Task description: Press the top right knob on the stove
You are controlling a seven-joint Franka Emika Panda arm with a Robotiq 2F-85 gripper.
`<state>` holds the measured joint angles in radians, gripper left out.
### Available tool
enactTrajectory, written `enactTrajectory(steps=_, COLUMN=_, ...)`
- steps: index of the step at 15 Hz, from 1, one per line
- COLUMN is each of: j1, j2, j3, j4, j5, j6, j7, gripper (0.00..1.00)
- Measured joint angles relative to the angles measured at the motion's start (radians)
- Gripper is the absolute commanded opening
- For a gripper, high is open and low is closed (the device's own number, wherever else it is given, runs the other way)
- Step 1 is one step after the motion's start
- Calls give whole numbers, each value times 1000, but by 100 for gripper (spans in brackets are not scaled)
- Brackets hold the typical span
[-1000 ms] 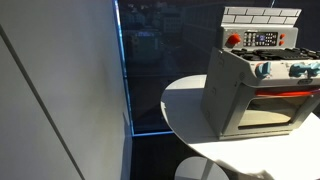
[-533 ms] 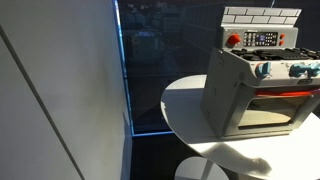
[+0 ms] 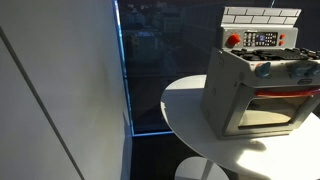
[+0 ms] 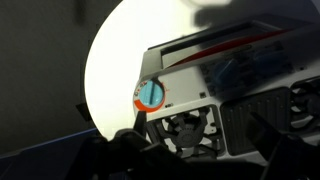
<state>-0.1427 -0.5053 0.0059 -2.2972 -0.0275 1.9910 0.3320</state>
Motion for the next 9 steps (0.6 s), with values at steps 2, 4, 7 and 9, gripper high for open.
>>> enactTrajectory(steps=2, j1=-1, j2=31, j3=-10, j4=21, j5=0, j6=44, j7=0, gripper=100)
enactTrajectory(steps=4, j1=-2, j2=54, j3=-16, j4=32, j5=0, j6=88, j7=0, gripper=100)
enactTrajectory(steps=7, j1=-12, j2=79, j3=-17, j4=41, j5=0, j6=138, j7=2, gripper=100)
enactTrajectory(steps=9, j1=-14, j2=86, j3=-18, j4=44, j5=0, j6=144, j7=2, gripper=100)
